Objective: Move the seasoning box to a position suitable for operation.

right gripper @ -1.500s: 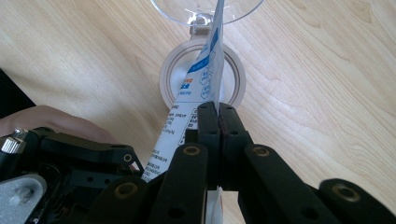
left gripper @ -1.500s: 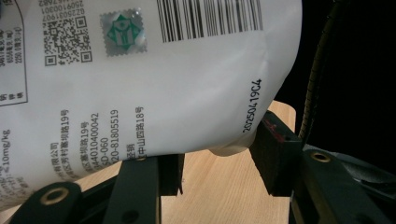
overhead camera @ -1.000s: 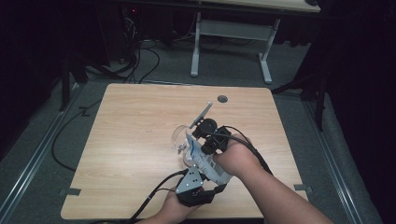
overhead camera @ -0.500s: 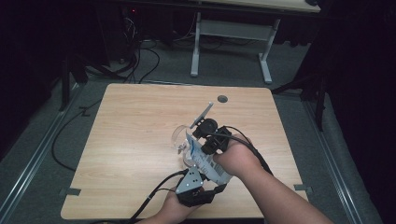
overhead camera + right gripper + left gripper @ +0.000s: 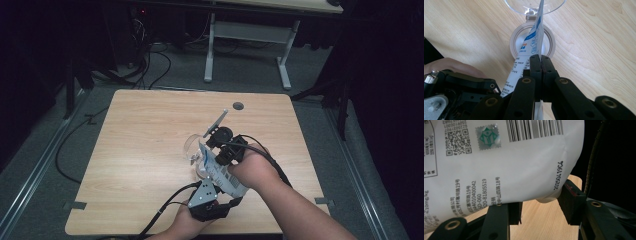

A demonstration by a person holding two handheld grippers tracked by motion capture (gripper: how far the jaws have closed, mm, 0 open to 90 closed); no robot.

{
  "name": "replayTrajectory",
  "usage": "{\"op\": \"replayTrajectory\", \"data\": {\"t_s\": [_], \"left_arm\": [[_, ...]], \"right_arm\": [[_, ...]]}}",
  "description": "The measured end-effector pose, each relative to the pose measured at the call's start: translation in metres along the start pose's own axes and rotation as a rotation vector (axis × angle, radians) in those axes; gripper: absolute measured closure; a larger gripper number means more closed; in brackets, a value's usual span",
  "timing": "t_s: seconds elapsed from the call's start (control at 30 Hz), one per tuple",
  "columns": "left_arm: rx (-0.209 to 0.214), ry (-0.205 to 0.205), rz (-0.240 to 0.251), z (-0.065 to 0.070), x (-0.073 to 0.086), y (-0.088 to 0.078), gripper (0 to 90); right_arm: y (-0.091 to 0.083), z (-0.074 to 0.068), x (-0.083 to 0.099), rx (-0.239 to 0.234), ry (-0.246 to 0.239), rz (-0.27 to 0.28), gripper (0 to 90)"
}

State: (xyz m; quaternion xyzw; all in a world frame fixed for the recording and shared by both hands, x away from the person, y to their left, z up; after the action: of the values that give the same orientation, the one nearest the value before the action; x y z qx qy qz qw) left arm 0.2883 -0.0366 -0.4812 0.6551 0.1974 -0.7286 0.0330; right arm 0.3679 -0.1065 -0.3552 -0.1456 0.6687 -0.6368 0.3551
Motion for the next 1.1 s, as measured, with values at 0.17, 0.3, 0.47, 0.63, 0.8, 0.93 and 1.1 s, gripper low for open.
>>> {"op": "replayTrajectory", "data": {"t_s": [0.17, 0.3, 0.47, 0.63, 0.8, 0.93, 1.1], "left_arm": [[0.0, 0.0, 0.001, 0.0, -0.0002, 0.0, 56.9], [0.0, 0.0, 0.002, -0.0001, -0.0003, 0.0, 56.9], [-0.001, 0.001, 0.003, -0.0004, -0.0003, -0.0001, 57.0], [-0.002, 0.001, 0.002, -0.0008, -0.0002, 0.0, 57.0], [-0.001, 0.002, 0.001, -0.0002, -0.0001, -0.0002, 56.9], [0.0, 0.003, 0.003, -0.0001, -0.0002, -0.0004, 57.0], [0.0, 0.004, 0.002, -0.0003, 0.0001, -0.0003, 57.0]], "right_arm": [[-0.0003, -0.0003, -0.0001, 0.006, -0.002, 0.0, 90.0], [-0.0003, 0.0004, -0.0002, 0.003, -0.005, 0.004, 90.0], [-0.0003, 0.0006, -0.0006, 0.002, -0.01, 0.005, 90.0], [-0.0002, 0.0005, -0.0008, 0.002, -0.005, 0.003, 90.0], [0.0001, 0.0004, -0.0006, 0.0, -0.007, 0.004, 90.0], [-0.0004, 0.0006, -0.0004, 0.0, -0.006, 0.005, 90.0], [0.0002, 0.0006, -0.0005, 0.001, -0.006, 0.002, 90.0]]}}
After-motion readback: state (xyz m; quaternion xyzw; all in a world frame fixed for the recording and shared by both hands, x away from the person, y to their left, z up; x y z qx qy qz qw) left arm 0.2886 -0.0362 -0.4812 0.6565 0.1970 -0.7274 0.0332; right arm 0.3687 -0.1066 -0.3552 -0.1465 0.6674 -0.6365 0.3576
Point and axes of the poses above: each handheld gripper's, and its own axes: y roughly forward along the jaws, x roughly out of its underside, z roughly to its right, the point moved 3 cm from there along y, roughly forward along the jaws, and after that the axes turned 3 degrees about y, right-handed, at the moved point
